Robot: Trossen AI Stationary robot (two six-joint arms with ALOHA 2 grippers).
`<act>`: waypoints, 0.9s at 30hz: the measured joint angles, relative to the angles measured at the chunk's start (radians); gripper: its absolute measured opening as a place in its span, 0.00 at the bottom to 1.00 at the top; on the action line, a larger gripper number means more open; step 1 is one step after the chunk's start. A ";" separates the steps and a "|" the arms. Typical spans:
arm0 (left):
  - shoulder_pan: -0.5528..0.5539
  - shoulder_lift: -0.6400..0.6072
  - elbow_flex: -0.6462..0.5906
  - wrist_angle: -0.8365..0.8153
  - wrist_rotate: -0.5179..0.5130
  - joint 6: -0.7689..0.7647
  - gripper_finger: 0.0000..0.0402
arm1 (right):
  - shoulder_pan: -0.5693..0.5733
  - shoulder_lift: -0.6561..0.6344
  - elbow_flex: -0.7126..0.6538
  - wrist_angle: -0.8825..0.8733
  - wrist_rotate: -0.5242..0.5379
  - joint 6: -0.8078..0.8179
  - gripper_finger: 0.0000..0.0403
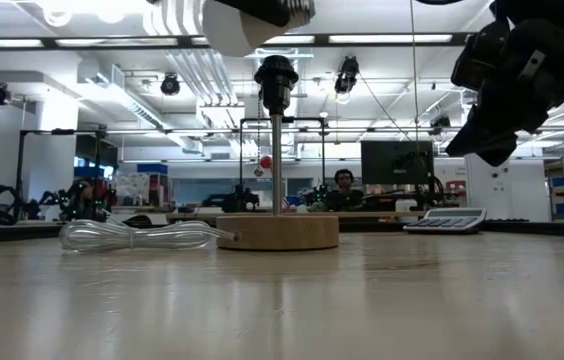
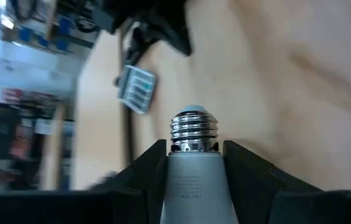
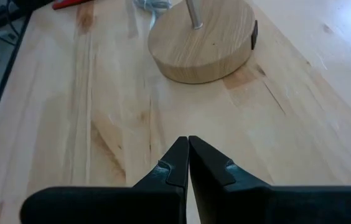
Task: Screw lightbulb
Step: Insert the lightbulb into the brown lamp
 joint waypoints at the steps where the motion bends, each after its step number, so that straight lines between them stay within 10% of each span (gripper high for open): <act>1: 0.003 0.003 0.002 0.012 -0.014 0.063 0.33 | 0.000 0.000 0.000 0.003 0.000 0.001 0.02; 12: -0.010 0.135 0.004 0.011 -0.178 0.821 0.33 | 0.000 0.001 0.000 0.071 -0.092 0.003 0.02; 27: -0.040 0.243 0.005 0.039 -0.411 0.910 0.33 | 0.000 0.004 0.000 0.134 -0.112 0.002 0.02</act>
